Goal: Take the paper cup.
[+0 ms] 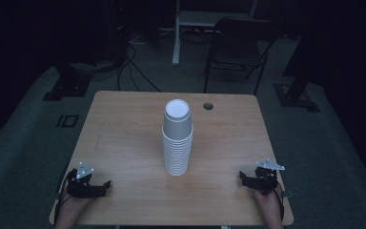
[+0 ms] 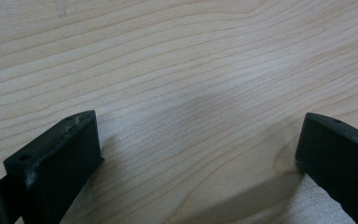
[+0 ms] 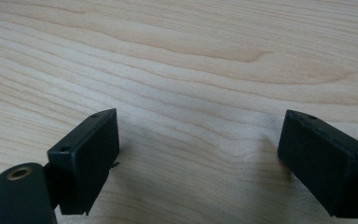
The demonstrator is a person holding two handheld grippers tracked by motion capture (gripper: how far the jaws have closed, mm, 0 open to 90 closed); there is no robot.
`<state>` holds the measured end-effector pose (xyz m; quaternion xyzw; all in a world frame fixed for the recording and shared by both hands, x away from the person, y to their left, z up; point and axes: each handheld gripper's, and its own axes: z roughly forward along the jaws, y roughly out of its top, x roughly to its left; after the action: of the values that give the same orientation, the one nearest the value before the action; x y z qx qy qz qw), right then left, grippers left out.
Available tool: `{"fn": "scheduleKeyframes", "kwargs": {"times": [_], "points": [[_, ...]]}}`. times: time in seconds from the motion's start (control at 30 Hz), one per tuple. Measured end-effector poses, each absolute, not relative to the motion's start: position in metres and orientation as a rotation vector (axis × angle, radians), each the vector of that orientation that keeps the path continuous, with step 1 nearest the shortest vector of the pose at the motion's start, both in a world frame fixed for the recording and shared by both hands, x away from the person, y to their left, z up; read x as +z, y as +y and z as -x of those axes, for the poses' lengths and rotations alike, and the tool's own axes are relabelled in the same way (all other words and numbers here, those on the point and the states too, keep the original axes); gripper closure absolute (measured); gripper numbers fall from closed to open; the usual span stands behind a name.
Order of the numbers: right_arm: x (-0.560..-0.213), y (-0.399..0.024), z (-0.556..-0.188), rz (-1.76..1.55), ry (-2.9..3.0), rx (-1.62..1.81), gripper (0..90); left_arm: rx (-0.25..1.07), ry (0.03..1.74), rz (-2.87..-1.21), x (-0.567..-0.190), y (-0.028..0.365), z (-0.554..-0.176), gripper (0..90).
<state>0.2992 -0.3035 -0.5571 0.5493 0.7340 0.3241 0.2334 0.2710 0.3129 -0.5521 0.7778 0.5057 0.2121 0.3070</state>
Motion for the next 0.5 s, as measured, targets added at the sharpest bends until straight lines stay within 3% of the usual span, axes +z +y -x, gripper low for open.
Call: {"fn": "scheduleKeyframes", "kwargs": {"times": [0.5], "points": [[-0.557, -0.3035, -0.2992, -1.509, 2.016, 0.889, 11.9, 0.556, 1.329, -2.065, -0.5519, 0.3122, -0.2697, 0.2]]}}
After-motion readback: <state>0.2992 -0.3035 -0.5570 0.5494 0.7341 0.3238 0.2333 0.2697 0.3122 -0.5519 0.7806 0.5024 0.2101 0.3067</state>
